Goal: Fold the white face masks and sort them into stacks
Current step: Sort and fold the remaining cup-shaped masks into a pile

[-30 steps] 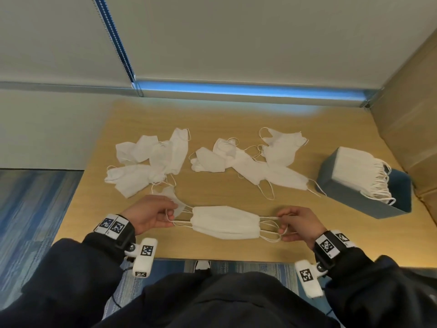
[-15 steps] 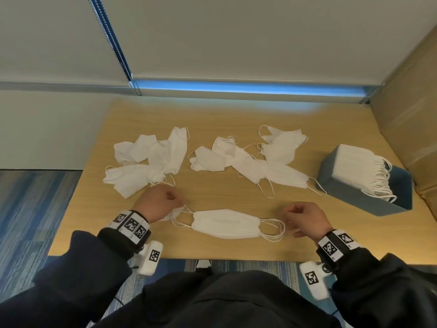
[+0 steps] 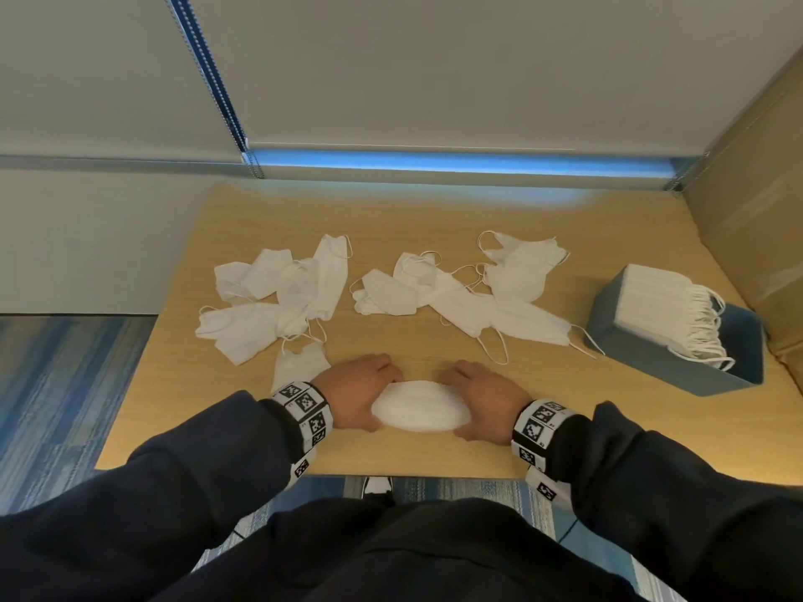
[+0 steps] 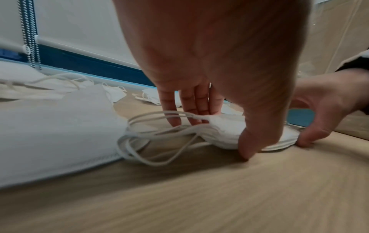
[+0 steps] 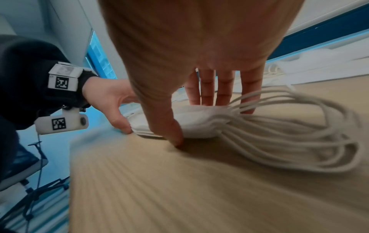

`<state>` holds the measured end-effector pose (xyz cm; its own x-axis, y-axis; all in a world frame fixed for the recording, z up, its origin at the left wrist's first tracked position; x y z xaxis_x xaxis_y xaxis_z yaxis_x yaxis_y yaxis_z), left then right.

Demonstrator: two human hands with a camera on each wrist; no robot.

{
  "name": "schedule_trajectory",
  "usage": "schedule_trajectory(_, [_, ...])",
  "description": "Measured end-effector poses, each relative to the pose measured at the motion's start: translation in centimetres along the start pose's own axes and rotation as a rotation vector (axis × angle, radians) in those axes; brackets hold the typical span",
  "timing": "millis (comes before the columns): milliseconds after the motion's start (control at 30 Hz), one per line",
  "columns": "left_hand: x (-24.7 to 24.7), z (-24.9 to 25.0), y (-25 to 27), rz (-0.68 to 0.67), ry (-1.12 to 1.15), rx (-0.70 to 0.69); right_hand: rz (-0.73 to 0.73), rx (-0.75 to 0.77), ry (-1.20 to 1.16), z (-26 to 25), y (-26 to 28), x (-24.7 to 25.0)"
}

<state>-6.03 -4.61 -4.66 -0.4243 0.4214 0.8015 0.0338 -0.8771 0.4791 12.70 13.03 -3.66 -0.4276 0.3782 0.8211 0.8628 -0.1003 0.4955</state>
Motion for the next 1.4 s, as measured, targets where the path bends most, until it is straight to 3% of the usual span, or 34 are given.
schedule_trajectory(133, [0.3,-0.3,-0.9,0.099,0.043,0.022,0.056,-0.023,-0.080,1.3,-0.7,0.7])
schedule_trajectory(333, [0.1,-1.0,-1.2,0.086,0.100,0.002,0.029,-0.034,-0.166,2.5,-1.3,1.1])
schedule_trajectory(433, [2.0,-2.1,-0.7,0.038,0.332,0.072,0.227,-0.188,-0.393,3.3,-2.8,3.3])
schedule_trajectory(533, [5.3,-5.0,-1.0,0.360,0.577,0.261,0.446,-0.431,-0.446,4.8,-5.4,5.4])
schedule_trajectory(600, [7.1,-8.0,-1.6,0.592,0.556,0.479,0.407,-0.570,-0.415,5.4,-6.8,6.0])
schedule_trajectory(633, [7.8,-9.4,-1.8,0.640,0.536,0.575,0.358,-0.603,-0.398,5.5,-7.3,6.2])
schedule_trajectory(700, [8.4,-11.6,-2.4,0.585,0.500,0.679,0.323,-0.605,-0.451,5.6,-8.1,6.5])
schedule_trajectory(800, [8.6,-12.4,-3.0,0.376,0.270,0.707,0.364,-0.624,-0.610,6.1,-8.2,7.5])
schedule_trajectory(967, [9.9,-11.7,-3.5,0.272,-0.134,0.682,0.165,-0.542,-0.741,8.0,-5.2,9.3])
schedule_trajectory(1100, [10.6,-10.8,-3.6,0.209,-0.262,0.686,0.291,-0.568,-1.022,8.6,-1.8,10.7])
schedule_trajectory(1167, [11.2,-11.1,-3.4,0.267,-0.147,0.709,0.260,-0.579,-1.208,8.4,-0.5,11.2])
schedule_trajectory(1233, [11.9,-11.4,-2.7,0.419,0.097,0.733,0.248,-0.578,-1.388,8.5,0.5,11.3])
schedule_trajectory(1400, [12.2,-9.9,-1.1,0.780,0.934,0.589,0.395,-0.555,-1.831,8.6,1.4,10.1])
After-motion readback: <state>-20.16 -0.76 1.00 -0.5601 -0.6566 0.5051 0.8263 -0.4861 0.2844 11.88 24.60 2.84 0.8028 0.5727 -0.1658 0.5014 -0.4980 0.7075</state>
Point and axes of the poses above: each hand's wrist, its own y-axis away from the middle knuckle, its own x-axis out of the back of the hand, z = x × y, the point moved 1 cm from there along -y, towards the middle knuckle, and after that the axes turned 3 degrees about -z, right-handed, at the moved point
